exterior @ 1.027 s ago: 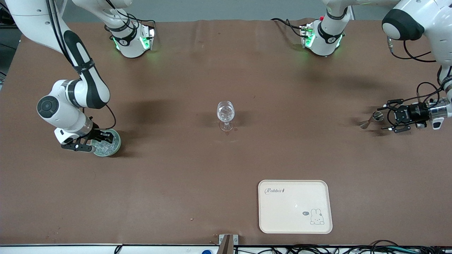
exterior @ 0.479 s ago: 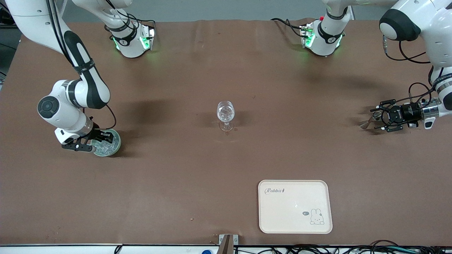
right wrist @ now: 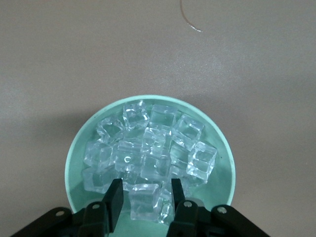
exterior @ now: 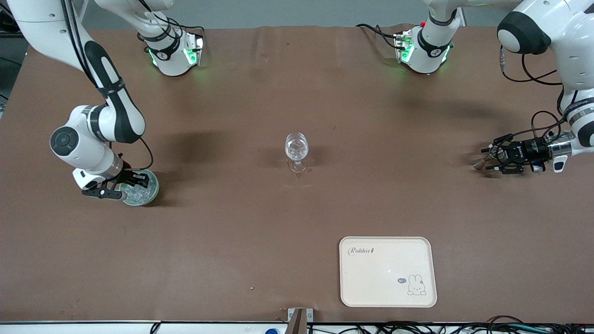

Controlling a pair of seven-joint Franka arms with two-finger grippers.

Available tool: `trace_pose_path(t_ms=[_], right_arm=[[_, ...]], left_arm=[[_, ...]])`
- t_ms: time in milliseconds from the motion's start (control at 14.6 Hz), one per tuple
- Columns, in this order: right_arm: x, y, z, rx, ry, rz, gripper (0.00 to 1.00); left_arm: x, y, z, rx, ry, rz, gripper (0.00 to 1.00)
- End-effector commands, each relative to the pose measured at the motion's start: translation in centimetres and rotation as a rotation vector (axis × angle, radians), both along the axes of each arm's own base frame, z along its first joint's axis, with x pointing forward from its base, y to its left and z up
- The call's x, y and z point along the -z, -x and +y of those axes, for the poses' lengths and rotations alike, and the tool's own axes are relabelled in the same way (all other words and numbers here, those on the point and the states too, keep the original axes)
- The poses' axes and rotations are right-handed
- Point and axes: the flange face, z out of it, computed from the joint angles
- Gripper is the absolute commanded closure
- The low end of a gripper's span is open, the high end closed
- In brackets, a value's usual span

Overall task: Pour wine and add ice with both arms
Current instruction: 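Reach the left gripper to the metal jigger and grasp it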

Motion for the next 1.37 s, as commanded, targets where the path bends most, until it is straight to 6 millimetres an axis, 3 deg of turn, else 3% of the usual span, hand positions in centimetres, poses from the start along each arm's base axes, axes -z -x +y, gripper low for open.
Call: trace_pose_path(t_ms=[0,205,274,548,616,958,1095,1300], right_arm=[[0.2,0.4,0.1,-0.011,0.002,0.005,0.56],[0.3,0.4,0.1,-0.011,0.002,0.006,0.61],[0.3,0.4,0.1,-0.011,0.002,0.006,0.63],[0.2,0.3,0.1,-0.009,0.002,0.005,0.76],[0.3,0.4,0.1,-0.008,0.002,0.006,0.78],[-1.0,-0.7,0.2,0.0,0.001,0.014,0.92],[-2.7,-1.9,0.1,0.008,-0.003,0.052,0.97],[-7.7,-4.3,-0.1,0.032,-0.006,0.062,1.0]], left_arm=[[-0.4,0.8,-0.1,-0.025,0.023,-0.028,0.38],[-0.4,1.1,0.2,-0.059,0.033,-0.025,0.84],[-0.6,1.4,0.5,-0.069,0.044,-0.026,0.94],[-1.9,2.2,1.9,-0.109,0.133,-0.058,0.99],[-3.2,1.9,1.6,-0.106,0.184,-0.084,0.99],[-9.8,-3.3,-3.4,-0.037,0.238,-0.119,0.99],[-13.0,-6.0,-5.3,0.007,0.238,-0.12,0.99],[-18.5,-10.0,-10.2,0.08,0.258,-0.109,0.99]])
